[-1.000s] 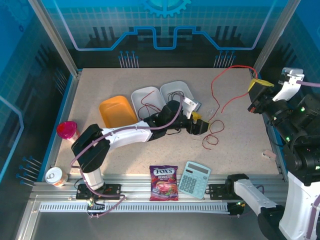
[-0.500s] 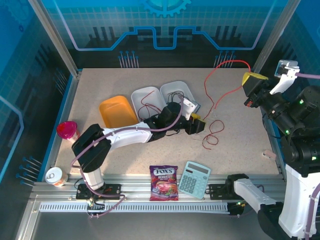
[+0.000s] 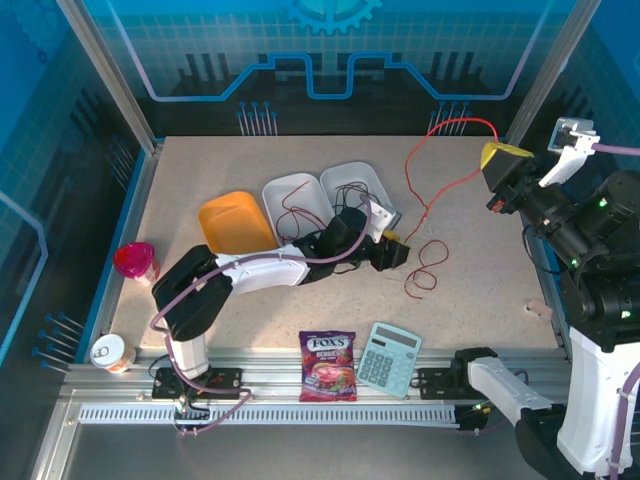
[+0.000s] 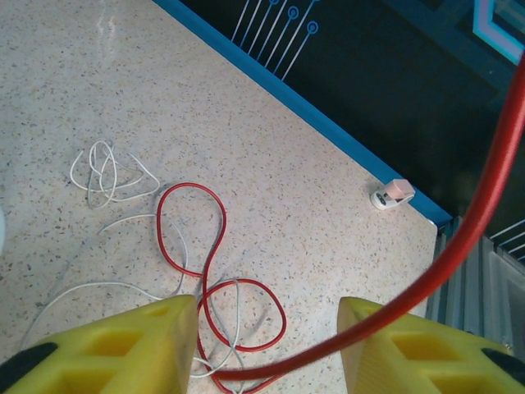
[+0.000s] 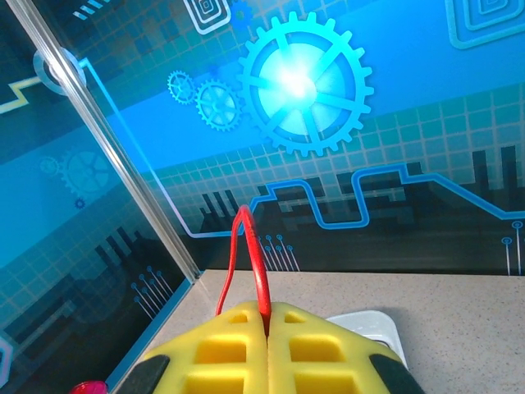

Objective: Untangle the cables

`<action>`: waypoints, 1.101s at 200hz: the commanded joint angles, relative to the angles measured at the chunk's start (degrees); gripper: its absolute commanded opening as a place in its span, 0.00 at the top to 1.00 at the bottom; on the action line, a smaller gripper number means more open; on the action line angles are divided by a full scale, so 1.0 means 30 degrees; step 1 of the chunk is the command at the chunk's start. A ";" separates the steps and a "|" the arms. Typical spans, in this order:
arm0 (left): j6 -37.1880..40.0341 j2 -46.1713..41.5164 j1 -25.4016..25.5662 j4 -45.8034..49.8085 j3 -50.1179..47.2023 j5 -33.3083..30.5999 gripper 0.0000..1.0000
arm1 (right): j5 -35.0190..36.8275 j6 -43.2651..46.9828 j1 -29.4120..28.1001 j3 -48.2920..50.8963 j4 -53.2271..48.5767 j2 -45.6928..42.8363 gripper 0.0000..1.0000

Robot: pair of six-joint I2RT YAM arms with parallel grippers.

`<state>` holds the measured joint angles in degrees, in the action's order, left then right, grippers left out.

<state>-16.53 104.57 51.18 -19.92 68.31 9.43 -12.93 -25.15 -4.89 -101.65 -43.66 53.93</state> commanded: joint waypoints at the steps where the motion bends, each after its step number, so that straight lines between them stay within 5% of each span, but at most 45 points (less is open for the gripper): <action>1: -0.0047 0.0197 0.0138 -0.0485 0.0433 0.0086 0.59 | -0.0477 -0.0307 -0.0245 0.0239 0.0769 0.0040 1.00; 42: -0.0780 -0.0911 0.0080 -0.0639 -0.0261 -0.0210 0.85 | 0.0044 -0.0235 -0.0258 0.0930 0.0784 0.0069 1.00; 73: -0.2900 -0.2813 -0.0908 -0.1394 -0.2200 0.0055 0.93 | 0.1216 -0.0173 -0.0289 0.1867 0.0504 0.0372 1.00; 105: -0.4085 -0.4990 -0.2406 -0.0504 -0.3829 0.1164 0.94 | 0.3470 -0.0334 -0.1454 0.2894 -0.0353 0.1392 1.00; 155: -0.3889 -0.7985 -0.4037 0.5041 -0.4416 -0.0044 0.95 | 1.0543 0.0632 -0.7254 0.2080 -0.2387 0.5076 1.00; 220: -0.3552 -0.9676 -0.6530 0.7582 -0.4801 -0.2578 0.94 | 0.8480 0.0023 -0.9374 0.0778 -0.2366 1.0364 1.00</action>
<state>-27.14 77.67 33.06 -1.69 54.50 4.73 14.63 -24.21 -31.46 -96.99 -50.92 81.67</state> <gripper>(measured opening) 0.061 0.058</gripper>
